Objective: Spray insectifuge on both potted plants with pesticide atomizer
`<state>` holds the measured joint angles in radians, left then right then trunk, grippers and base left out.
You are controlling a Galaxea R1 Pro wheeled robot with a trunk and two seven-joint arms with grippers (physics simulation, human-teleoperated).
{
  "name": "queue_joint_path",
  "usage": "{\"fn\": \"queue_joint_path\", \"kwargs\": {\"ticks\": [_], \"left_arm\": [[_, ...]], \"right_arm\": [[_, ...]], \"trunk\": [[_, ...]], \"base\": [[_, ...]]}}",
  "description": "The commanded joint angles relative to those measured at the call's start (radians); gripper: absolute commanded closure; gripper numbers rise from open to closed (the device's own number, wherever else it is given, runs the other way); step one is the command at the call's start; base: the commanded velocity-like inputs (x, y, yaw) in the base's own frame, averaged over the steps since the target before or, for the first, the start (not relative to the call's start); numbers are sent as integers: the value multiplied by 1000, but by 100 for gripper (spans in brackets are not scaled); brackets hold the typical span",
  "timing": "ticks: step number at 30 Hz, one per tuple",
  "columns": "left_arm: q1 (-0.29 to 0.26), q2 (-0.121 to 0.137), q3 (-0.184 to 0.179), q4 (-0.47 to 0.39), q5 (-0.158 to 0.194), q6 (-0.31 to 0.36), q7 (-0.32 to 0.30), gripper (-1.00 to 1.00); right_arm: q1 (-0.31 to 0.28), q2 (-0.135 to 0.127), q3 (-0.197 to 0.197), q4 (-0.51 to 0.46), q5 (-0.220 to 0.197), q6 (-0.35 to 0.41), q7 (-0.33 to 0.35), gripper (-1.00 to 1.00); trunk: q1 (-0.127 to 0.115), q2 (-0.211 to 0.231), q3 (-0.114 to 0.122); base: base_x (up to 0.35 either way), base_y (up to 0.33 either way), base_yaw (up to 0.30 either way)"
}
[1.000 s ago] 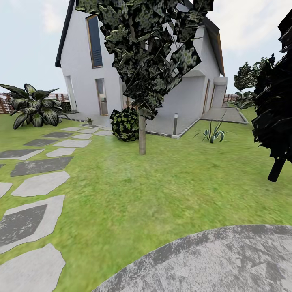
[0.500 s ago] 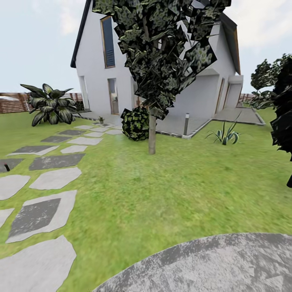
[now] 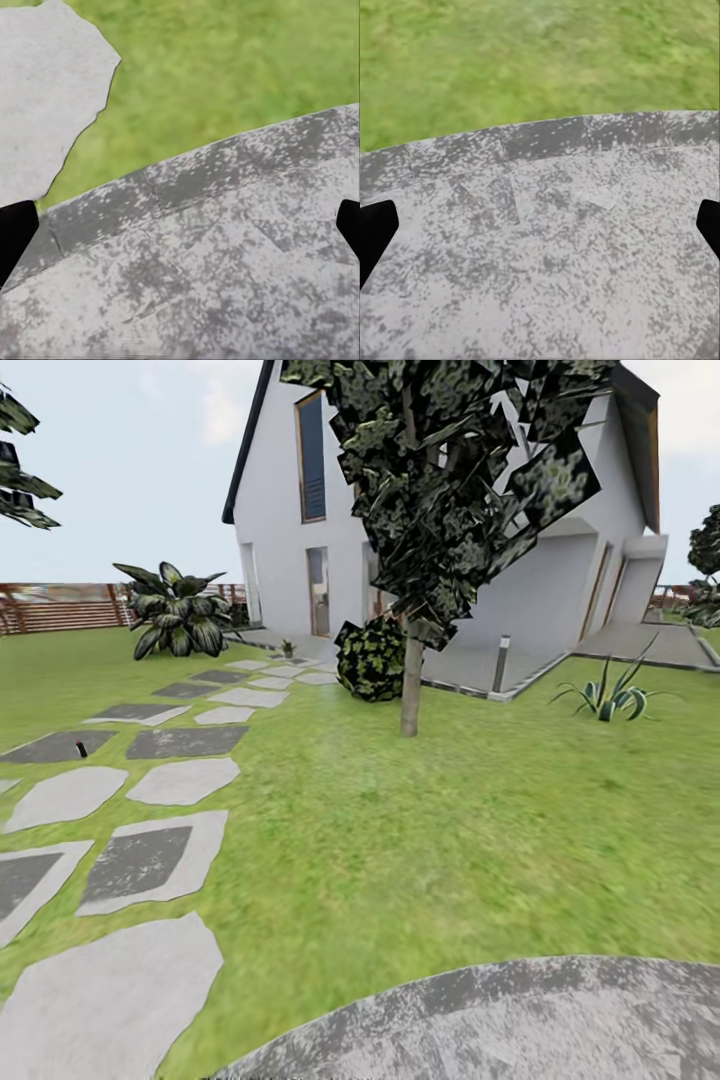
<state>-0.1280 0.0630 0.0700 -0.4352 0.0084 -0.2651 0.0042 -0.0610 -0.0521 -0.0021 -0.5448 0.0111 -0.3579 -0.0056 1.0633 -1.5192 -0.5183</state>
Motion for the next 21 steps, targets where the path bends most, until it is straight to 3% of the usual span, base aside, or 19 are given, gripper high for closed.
{"fn": "queue_joint_path", "kwargs": {"ticks": [1, 21], "left_arm": [[-1, 0, 2, 1, 1, -3, 0, -100], [-1, 1, 4, 1, -2, 0, 2, -100]], "right_arm": [[0, 0, 0, 0, 1, -3, -1, -100], [0, 0, 0, 0, 1, -4, -1, -100]], "trunk": [[4, -8, -5], [81, -148, -82]], "base": [[0, 0, 253], [0, 0, 259]]}}
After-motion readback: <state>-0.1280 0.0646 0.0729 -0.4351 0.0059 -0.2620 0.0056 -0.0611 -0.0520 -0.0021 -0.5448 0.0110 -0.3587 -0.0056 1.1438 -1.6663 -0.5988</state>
